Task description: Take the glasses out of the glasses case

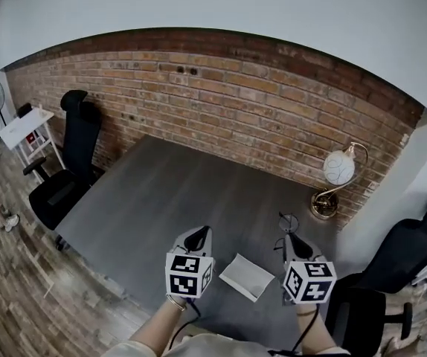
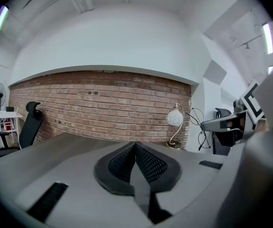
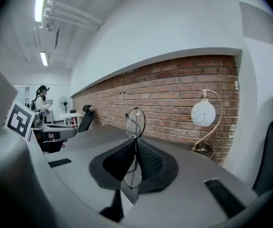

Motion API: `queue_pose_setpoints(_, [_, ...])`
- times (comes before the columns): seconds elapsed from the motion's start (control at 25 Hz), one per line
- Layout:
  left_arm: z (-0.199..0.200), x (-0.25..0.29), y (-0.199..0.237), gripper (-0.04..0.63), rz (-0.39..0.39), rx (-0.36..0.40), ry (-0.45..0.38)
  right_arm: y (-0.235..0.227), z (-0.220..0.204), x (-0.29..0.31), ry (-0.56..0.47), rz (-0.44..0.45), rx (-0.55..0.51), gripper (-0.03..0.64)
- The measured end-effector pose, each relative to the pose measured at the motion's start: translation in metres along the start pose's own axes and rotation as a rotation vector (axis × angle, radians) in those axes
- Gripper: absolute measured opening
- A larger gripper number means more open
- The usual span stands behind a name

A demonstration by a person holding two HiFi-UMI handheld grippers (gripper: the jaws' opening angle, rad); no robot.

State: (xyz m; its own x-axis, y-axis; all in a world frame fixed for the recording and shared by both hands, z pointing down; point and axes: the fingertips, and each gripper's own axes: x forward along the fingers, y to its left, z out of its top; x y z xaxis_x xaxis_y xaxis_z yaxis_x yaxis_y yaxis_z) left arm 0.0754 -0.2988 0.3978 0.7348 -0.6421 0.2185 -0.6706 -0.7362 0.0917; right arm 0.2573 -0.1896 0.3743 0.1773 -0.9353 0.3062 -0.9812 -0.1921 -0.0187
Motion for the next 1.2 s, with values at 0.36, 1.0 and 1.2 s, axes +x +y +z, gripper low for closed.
queue_pose_setpoints(0.36, [0.027, 0.015, -0.021, 0.019, -0.033, 0.01, -0.044, -0.034, 0.013, -0.04, -0.122, -0.161, 0.095, 0.041])
queue_pose_setpoints(1.0, [0.024, 0.036, -0.051, 0.019, -0.1, 0.021, -0.036, -0.068, 0.003, -0.062, -0.123, -0.269, 0.159, 0.041])
queue_pose_setpoints(1.2, [0.022, 0.042, -0.055, 0.02, -0.107, 0.021, -0.029, -0.072, 0.001, -0.062, -0.122, -0.271, 0.17, 0.041])
